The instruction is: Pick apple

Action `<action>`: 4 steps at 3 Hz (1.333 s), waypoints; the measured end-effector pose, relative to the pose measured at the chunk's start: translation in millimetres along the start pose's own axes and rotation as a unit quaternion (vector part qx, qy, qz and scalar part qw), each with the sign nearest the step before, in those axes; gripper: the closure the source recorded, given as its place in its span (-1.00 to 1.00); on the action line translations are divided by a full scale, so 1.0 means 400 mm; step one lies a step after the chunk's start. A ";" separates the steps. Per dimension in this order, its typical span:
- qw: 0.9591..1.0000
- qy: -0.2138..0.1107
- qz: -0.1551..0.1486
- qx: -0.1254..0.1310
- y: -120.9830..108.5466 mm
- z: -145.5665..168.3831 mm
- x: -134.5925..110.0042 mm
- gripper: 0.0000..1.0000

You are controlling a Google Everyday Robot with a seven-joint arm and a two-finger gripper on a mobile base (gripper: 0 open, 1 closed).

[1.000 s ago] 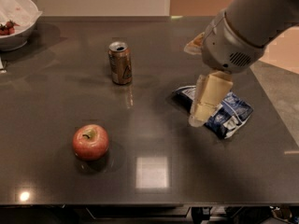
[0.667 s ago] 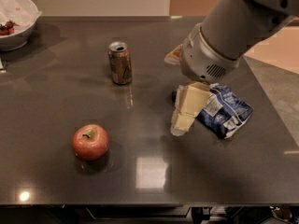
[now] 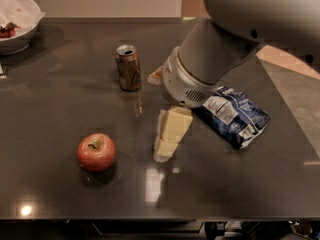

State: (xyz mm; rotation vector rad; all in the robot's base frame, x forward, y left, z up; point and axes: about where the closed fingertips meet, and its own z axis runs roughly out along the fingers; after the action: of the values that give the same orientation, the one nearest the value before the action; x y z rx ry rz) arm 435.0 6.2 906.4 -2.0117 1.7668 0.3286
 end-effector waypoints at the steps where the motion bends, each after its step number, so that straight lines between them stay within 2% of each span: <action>1: 1.000 -0.006 -0.005 -0.005 0.016 0.059 -0.048 -1.00; 4: 0.998 -0.029 -0.032 -0.043 0.079 0.183 -0.179 -1.00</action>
Offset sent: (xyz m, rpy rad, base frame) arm -0.0274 0.0822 -0.0360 0.0337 0.0442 0.0841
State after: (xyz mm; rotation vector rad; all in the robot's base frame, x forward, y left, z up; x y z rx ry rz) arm 400.8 100.8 869.7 -2.0927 1.6753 0.4452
